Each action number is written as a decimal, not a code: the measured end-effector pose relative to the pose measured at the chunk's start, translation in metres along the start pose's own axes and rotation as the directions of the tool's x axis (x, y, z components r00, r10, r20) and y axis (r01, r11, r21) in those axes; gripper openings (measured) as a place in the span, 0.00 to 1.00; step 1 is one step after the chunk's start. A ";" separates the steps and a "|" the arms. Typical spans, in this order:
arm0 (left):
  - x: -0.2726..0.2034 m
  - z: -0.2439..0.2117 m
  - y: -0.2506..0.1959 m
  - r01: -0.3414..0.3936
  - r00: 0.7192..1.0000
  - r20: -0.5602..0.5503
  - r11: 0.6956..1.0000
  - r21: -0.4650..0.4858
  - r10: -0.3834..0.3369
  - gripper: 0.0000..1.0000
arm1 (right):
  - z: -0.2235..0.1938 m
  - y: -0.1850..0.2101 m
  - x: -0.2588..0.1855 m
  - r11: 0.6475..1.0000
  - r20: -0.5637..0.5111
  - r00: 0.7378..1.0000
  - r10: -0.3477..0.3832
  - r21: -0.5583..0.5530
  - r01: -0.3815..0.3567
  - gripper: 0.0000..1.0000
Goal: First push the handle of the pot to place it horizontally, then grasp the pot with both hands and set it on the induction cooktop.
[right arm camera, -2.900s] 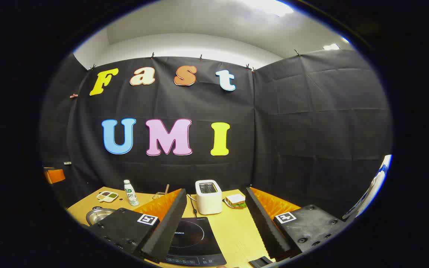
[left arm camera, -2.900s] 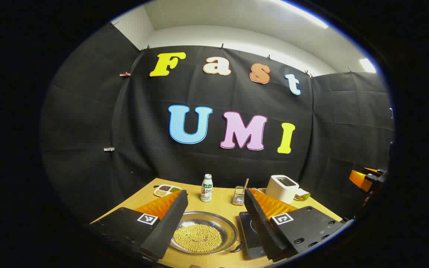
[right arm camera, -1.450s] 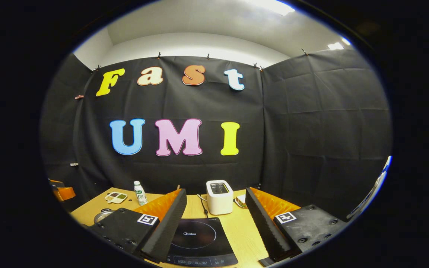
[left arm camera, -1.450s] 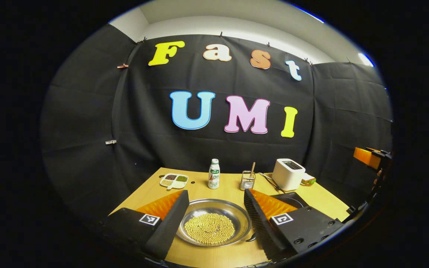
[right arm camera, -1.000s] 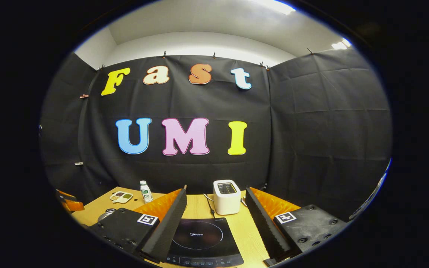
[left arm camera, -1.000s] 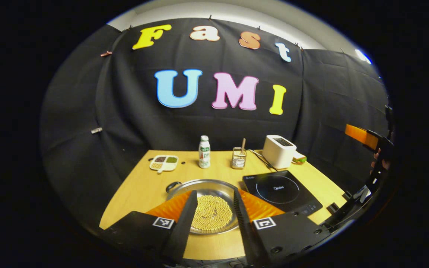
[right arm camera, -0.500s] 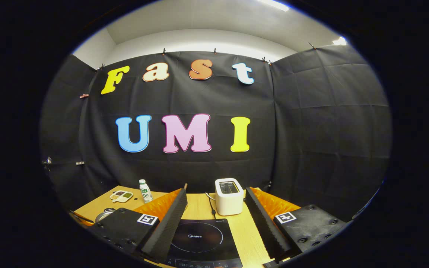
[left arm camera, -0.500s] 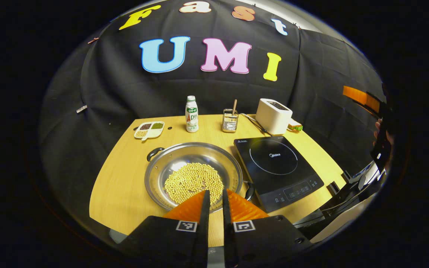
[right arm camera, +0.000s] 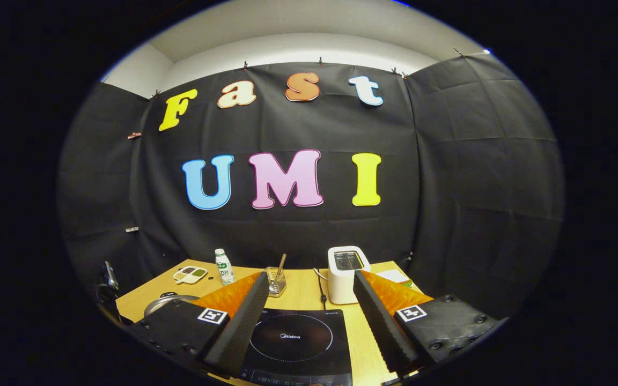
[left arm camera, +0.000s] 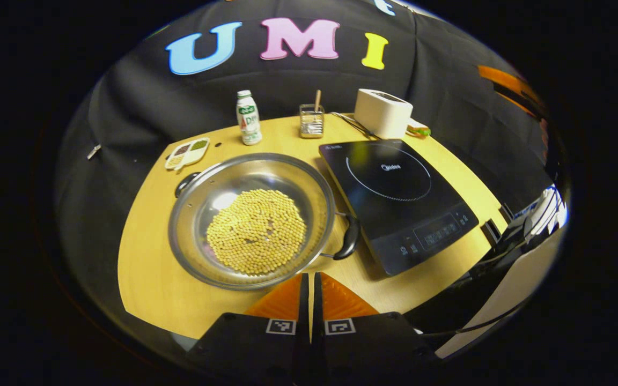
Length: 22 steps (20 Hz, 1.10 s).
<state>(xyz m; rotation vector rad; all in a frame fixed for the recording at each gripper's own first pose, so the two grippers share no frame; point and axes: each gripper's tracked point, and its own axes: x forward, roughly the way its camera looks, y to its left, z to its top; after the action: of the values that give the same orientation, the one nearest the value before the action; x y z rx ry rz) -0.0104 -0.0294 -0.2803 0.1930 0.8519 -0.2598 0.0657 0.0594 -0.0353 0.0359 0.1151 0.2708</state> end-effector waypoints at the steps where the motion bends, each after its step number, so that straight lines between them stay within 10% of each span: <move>1: 0.005 -0.005 -0.005 0.010 1.000 -0.022 1.000 0.005 -0.010 0.05 | -0.002 -0.001 0.003 1.000 -0.003 1.000 0.006 -0.002 -0.006 0.98; 22: 0.070 0.028 -0.034 -0.041 0.996 -0.076 0.998 -0.043 0.038 0.05 | -0.020 -0.067 0.024 0.999 -0.074 0.997 0.017 0.033 -0.015 0.98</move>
<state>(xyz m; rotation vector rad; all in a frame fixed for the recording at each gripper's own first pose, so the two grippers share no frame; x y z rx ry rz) 0.0432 -0.0795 -0.3181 0.1787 0.9262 -0.1970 0.1038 0.0019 -0.0612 0.0595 0.1927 0.2864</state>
